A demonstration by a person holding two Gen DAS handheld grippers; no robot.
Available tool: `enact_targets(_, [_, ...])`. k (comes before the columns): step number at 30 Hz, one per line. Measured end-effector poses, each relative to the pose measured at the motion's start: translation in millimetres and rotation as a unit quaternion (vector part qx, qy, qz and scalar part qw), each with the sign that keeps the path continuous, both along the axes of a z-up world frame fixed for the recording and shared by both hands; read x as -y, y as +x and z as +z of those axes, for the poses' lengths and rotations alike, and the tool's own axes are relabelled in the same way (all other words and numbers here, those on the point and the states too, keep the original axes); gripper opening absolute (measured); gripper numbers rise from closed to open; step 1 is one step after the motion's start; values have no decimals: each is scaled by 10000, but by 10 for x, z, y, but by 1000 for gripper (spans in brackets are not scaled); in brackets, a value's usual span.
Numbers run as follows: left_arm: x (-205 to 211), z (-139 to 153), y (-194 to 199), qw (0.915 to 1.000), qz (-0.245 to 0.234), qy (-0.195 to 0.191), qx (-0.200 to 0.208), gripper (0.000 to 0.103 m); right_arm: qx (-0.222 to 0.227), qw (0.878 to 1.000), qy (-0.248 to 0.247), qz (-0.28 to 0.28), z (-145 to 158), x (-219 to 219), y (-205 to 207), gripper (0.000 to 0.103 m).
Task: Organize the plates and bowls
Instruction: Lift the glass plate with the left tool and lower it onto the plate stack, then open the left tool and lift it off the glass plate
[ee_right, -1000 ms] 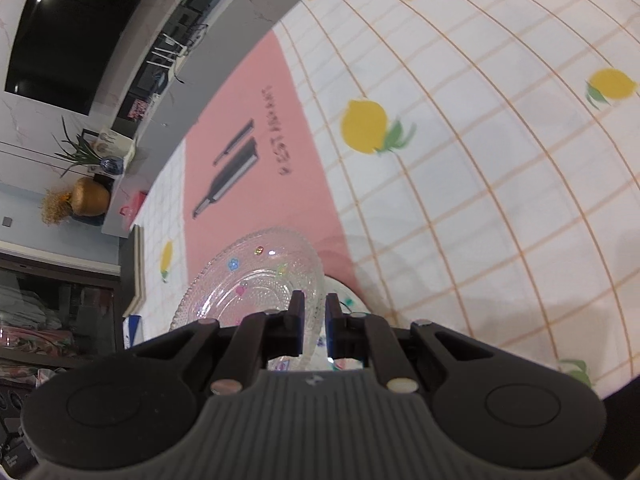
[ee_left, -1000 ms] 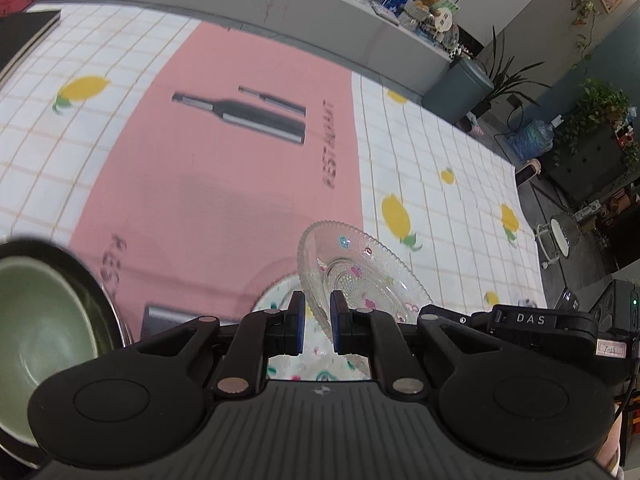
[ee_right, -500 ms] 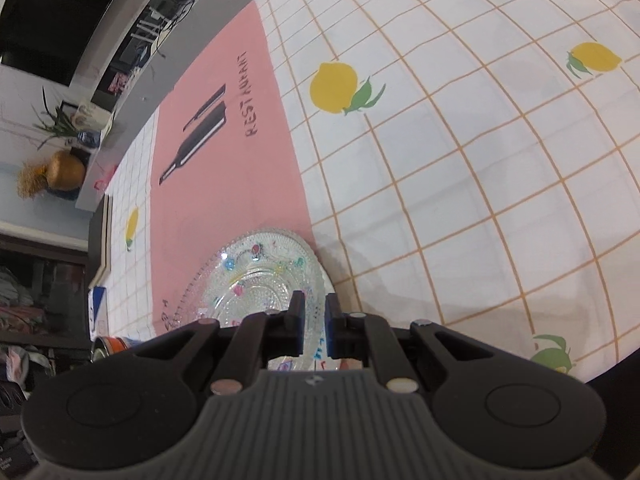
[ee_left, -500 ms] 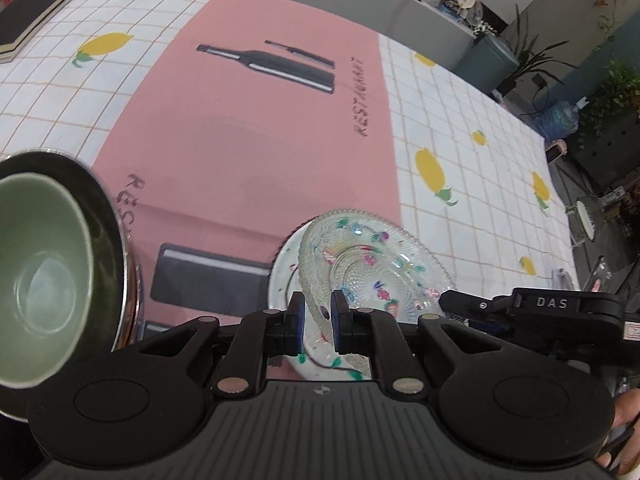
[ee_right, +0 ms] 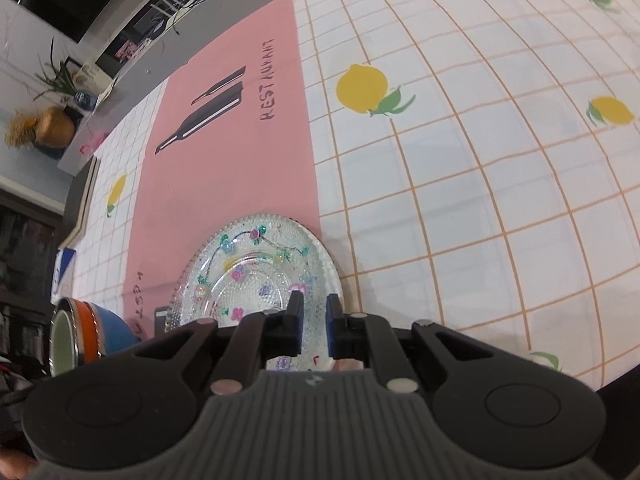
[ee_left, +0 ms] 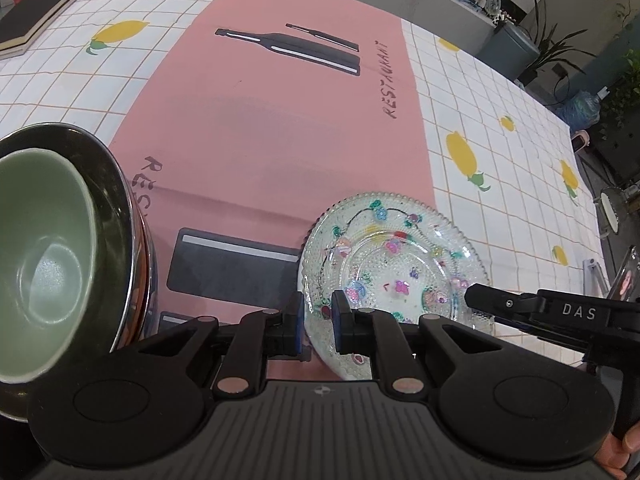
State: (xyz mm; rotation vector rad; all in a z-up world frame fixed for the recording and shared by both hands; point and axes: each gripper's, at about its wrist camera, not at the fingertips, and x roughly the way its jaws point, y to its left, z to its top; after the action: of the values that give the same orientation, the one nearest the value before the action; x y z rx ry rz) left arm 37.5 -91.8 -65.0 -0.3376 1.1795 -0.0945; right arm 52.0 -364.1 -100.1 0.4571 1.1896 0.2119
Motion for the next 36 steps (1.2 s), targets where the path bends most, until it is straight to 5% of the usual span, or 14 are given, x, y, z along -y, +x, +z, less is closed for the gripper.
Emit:
enact_targets(15, [7,-45,-20,10000,12,40,41,18,594,9939,-873,332,73,-190,-87,16])
enact_targets(19, [8,-22,-36,9998,30,150,111,19,626,9945,-804,258,106,-142,-90,17])
enact_targets(22, [-1,-15,-57,9997,60,88,204,32,584,9953,-763,122,104,-94,-95,32])
enact_targets(27, [11,-60,-116,9996,125,-8,271,39,358,9980,-517,-53,3,-66,-138,37])
enact_targets(36, [23,-144,-135,9994,92,-134,298,34,65,9993,-9,-360,-160,-43,-214,29])
